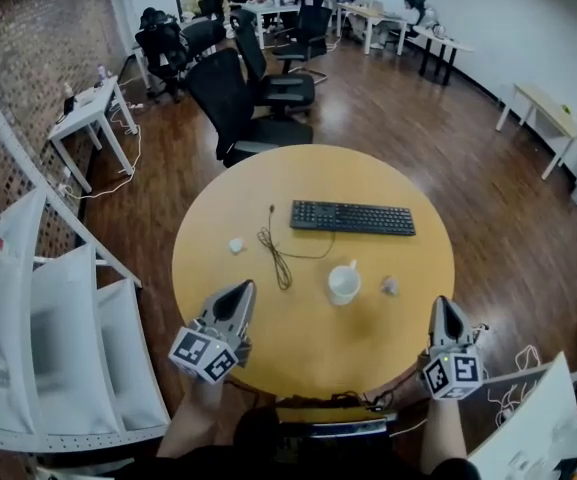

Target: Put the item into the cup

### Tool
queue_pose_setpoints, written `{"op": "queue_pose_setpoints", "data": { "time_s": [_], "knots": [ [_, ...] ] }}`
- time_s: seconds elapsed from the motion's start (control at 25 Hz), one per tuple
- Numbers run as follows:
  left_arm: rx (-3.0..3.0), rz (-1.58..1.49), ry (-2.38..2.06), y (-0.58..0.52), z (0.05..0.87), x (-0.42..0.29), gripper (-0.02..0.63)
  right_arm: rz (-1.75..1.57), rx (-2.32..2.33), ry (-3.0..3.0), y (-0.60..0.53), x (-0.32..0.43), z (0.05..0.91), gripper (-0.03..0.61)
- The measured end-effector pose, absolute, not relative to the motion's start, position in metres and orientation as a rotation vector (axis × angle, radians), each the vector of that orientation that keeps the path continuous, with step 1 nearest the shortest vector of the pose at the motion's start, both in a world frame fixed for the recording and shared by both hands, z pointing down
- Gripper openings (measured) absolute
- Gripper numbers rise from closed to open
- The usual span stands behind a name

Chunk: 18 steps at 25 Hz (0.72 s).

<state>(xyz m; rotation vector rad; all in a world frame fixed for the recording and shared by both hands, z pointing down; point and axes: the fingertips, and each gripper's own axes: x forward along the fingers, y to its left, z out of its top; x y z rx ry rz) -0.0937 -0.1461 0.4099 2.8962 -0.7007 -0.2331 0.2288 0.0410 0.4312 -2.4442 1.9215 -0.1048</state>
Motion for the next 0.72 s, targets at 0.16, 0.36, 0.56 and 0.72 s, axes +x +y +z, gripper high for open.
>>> {"op": "queue_pose_setpoints", "data": {
  "time_s": [0.16, 0.36, 0.56, 0.72],
  "knots": [
    [2.887, -0.235, -0.698, -0.148, 0.411, -0.085, -0.008, -0.107, -2.432, 1.946, 0.026, 0.221, 0.430, 0.006],
    [2.883, -0.227, -0.720, -0.149, 0.410, -0.067, -0.008, -0.109, -2.409, 1.994, 0.001, 0.223, 0.427, 0.006],
    [2.867, -0.238, -0.742, -0.148, 0.412, -0.047, -0.008, -0.108, -2.388, 2.065, -0.012, 0.236, 0.428, 0.006],
    [2.860, -0.225, -0.758, -0.147, 0.417, -0.033, -0.008, -0.134, -2.405, 2.071, -0.009, 0.259, 0.436, 0.006]
  ]
}}
